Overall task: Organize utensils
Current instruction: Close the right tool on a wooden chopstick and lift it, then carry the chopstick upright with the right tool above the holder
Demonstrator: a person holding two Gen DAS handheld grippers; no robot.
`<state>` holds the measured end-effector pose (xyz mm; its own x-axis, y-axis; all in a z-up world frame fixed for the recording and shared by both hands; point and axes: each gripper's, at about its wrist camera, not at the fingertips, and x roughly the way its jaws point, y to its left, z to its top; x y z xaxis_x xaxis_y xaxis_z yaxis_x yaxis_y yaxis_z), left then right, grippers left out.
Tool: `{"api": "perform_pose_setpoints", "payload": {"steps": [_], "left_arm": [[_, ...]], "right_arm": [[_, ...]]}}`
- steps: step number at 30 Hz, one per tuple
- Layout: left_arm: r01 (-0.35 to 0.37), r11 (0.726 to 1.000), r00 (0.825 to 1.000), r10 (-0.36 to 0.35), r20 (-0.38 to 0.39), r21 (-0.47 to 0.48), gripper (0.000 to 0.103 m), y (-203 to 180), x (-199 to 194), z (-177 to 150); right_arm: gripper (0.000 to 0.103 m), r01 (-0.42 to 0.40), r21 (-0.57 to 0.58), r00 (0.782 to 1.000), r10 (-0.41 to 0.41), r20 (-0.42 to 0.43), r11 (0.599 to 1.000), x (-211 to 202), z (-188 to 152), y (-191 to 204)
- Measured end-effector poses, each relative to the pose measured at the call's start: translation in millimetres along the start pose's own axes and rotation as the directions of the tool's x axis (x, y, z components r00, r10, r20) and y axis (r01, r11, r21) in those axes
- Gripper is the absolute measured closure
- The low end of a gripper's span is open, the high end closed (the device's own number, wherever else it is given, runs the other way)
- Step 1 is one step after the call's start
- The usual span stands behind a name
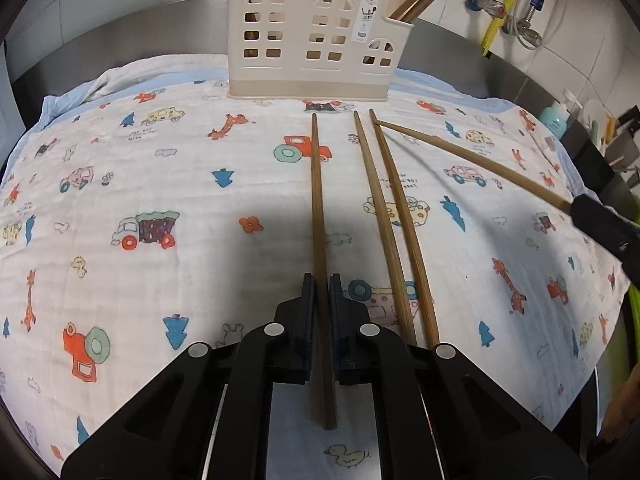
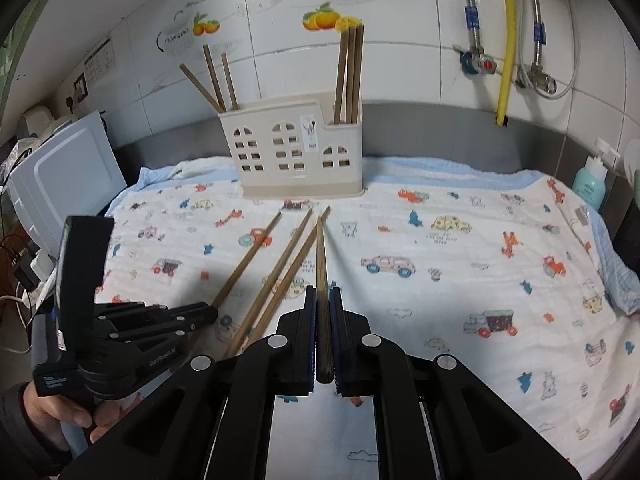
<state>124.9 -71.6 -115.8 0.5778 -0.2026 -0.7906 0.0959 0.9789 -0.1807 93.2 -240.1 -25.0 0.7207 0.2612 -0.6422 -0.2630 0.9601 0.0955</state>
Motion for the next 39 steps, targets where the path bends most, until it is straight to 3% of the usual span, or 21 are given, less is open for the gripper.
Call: {"api": "perform_pose_setpoints", "payload": {"steps": [8,18,33,39], "left_arm": [[0.054,0.998,0.996,-0.053,0.077,-0.013,0.098,12,-29,13],[0.136,0.991,0.965,-0.135,0.224,0.007,0.098,14,-71,40],[0.131,0.984,0.956,-0.157,0.248,0.12,0.098,11,-91,84],[0.127,0.981,0.951,-0.162,0.263,0.146,0.098,10,-98,105]], "right_arm": [[0.097,-0.008,-0.022,0.999,0.009,0.044,1.0,-18,20,1],[0.097,-0.044,-0.063,0.995,0.049,0.089,0.997,-32,63,7],[0.097,-0.086,-0.132,0.986,0.103,0.128,0.988,-43,145,15],[0.097,-0.065,-0.162,0.98,0.094,0.176,0.985,-47,189,16]]}}
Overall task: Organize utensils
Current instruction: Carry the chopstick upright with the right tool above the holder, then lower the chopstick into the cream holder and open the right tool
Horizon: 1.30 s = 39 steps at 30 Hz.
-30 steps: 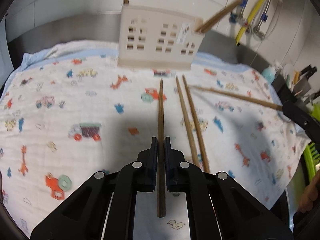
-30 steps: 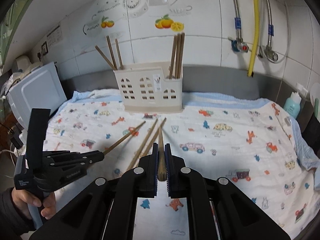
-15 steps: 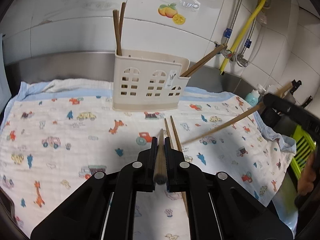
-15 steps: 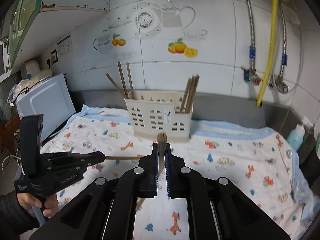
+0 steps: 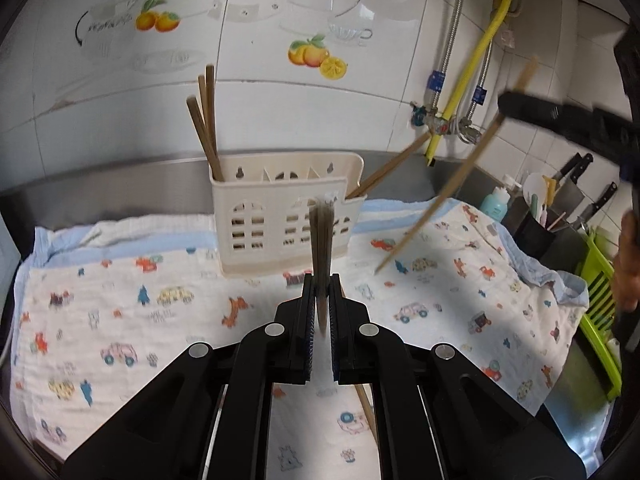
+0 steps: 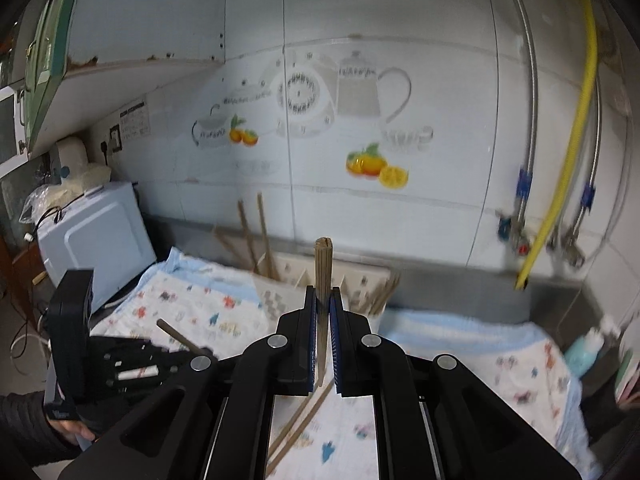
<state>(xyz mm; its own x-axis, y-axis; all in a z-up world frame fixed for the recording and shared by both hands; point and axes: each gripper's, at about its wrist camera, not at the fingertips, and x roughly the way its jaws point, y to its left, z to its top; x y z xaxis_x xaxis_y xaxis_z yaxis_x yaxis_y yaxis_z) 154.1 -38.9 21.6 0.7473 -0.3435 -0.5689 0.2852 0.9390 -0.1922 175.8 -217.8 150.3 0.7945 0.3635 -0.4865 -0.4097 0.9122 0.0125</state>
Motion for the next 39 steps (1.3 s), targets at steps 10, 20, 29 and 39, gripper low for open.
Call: {"api": "perform_pose_setpoints", "payload": {"steps": [10,20,29,39], "left_arm": [[-0.011,0.999,0.999,0.01,0.042,0.03,0.098,4,-5,33],[-0.061,0.996,0.977,0.045,0.207,0.07,0.098,-2,-31,102],[-0.153,0.985,0.933,0.12,0.34,0.073,0.098,-4,-32,155],[-0.186,0.982,0.939,0.178,0.293,0.0,0.098,17,13,163]], "right_arm": [[0.097,0.046,0.018,0.995,-0.048,0.091,0.999,24,60,-17],[0.097,0.074,0.039,0.997,-0.075,0.023,0.997,81,59,-32],[0.097,0.064,0.043,0.997,-0.062,-0.049,0.997,114,39,-39],[0.096,0.058,0.028,0.996,-0.057,-0.065,0.998,121,32,-38]]}}
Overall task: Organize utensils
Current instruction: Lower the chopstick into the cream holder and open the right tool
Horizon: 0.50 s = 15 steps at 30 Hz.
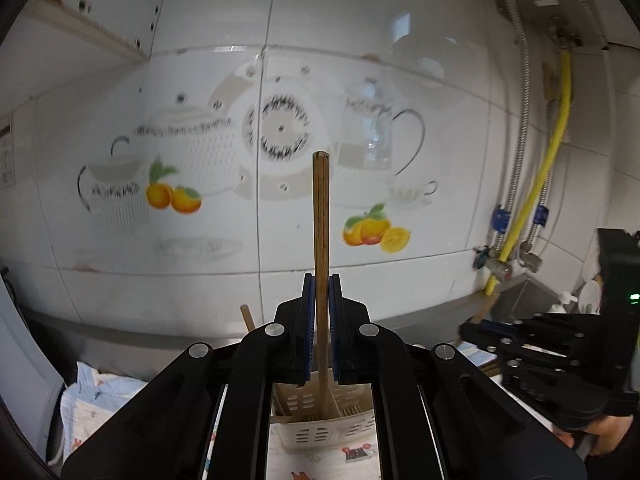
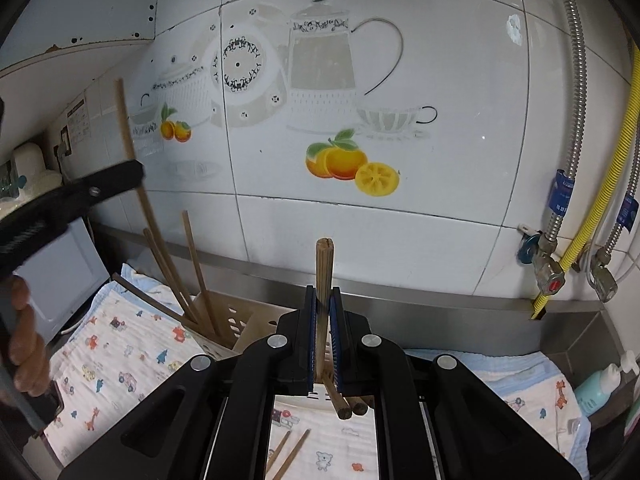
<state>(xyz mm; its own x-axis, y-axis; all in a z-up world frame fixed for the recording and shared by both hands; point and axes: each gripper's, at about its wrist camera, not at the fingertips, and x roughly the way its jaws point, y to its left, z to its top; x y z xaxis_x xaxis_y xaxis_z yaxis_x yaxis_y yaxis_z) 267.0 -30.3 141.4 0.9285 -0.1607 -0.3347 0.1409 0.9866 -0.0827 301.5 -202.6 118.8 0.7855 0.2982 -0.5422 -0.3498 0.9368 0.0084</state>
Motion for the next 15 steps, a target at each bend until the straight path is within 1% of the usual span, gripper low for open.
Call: {"api": "perform_pose_setpoints", "payload": {"steps": [5,7,10,12,15], "left_arm": [[-0.017,0.999,0.999,0.016,-0.038,-0.029,0.098,8,19,-14],[-0.007,0.999,0.997,0.003,-0.075,-0.053,0.098,13,27,-19],[-0.012,0.998,0.995,0.006,-0.099,-0.054,0.098,16,34,-25],[0.002,0.997,0.993,-0.011,-0.12,-0.072,0.097,18,37,-28],[0.007,0.997,0.993,-0.016,-0.121,-0.078,0.097,20,38,-30]], "right_arm": [[0.096,0.004,-0.002,1.0,-0.004,-0.002,1.0,0,-2,-2],[0.096,0.0,0.0,1.0,0.0,-0.007,1.0,1,-3,-3],[0.096,0.005,-0.004,1.0,-0.005,-0.006,1.0,0,-3,-3],[0.096,0.007,-0.004,1.0,-0.007,-0.002,1.0,-2,-3,-3],[0.096,0.011,-0.007,1.0,-0.011,0.002,1.0,-3,-3,-3]]}}
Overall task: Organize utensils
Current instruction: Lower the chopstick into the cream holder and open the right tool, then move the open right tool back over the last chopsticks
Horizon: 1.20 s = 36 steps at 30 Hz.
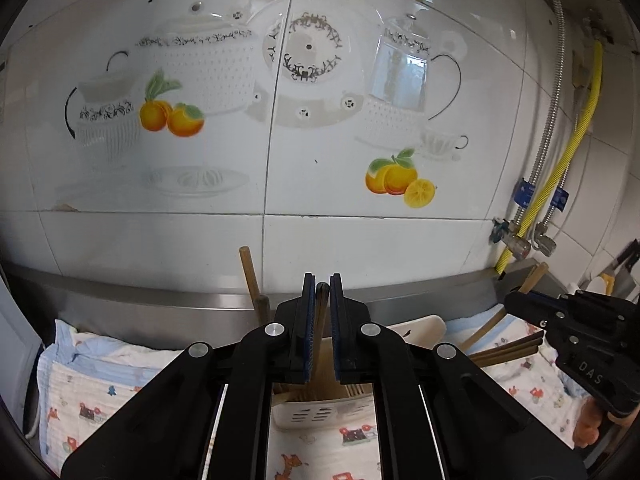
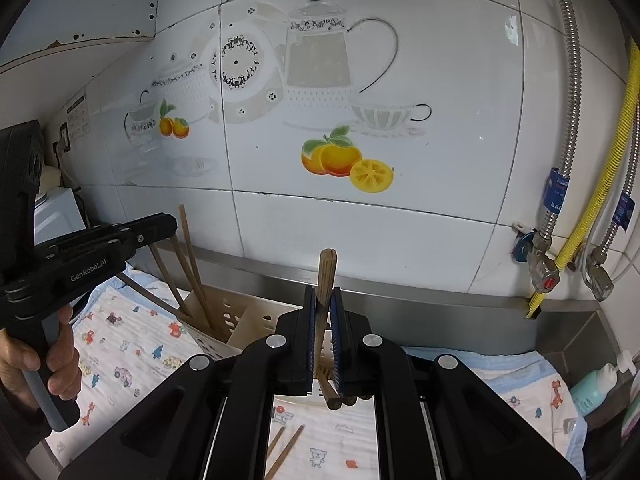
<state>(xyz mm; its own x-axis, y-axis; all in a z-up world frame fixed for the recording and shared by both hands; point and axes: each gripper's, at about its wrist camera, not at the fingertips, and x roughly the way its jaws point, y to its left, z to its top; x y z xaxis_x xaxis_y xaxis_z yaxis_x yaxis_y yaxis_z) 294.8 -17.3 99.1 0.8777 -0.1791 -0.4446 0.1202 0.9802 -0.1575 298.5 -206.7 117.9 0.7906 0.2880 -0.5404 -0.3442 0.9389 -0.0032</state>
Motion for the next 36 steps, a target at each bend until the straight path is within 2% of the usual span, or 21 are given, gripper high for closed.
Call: {"api": "perform_pose_setpoints", "payload": {"steps": [4,7,12,14,15,17,24,30,33,36], "left_arm": [[0.02,1.0,1.0,-0.02,0.012,0.005,0.095,-2,-6,2],[0.029,1.0,0.999,-0.029,0.022,0.011,0.095,-5,-13,5],[0.043,0.999,0.998,-0.044,0.039,0.014,0.093,-7,-35,8],[0.045,0.999,0.998,-0.046,0.05,0.016,0.085,-7,-47,6],[0.047,0.999,0.997,-0.047,0.06,0.013,0.076,-7,-56,4],[0.057,0.998,0.996,-0.058,0.073,0.017,0.076,-8,-69,-2],[0.065,0.998,0.996,-0.066,0.053,0.023,0.076,-6,-107,-38],[0.019,1.0,1.0,-0.019,0.014,0.004,0.076,5,-125,-83],[0.009,1.0,1.0,-0.009,-0.001,-0.027,0.065,14,-131,-105],[-0.027,0.999,1.0,0.027,-0.004,-0.027,0.064,20,-136,-124]], "right_arm": [[0.094,0.005,0.003,1.0,-0.005,0.019,1.0,-9,2,0],[0.085,0.01,0.008,0.999,-0.01,0.042,1.0,-20,4,0],[0.085,0.017,0.002,0.997,-0.017,0.076,1.0,-45,4,3],[0.083,0.016,0.002,0.996,-0.016,0.085,1.0,-56,1,4],[0.082,0.016,0.008,0.996,-0.017,0.091,1.0,-63,-2,5],[0.081,0.009,0.019,0.996,-0.01,0.088,1.0,-73,-10,8],[0.081,-0.011,0.037,0.999,0.009,0.052,0.999,-94,-59,25],[0.081,0.011,0.021,1.0,-0.011,-0.015,1.0,-95,-118,52],[0.081,0.009,0.035,0.998,-0.007,-0.063,0.999,-89,-147,63],[0.081,0.009,0.061,0.993,-0.002,-0.114,0.998,-78,-177,74]]}}
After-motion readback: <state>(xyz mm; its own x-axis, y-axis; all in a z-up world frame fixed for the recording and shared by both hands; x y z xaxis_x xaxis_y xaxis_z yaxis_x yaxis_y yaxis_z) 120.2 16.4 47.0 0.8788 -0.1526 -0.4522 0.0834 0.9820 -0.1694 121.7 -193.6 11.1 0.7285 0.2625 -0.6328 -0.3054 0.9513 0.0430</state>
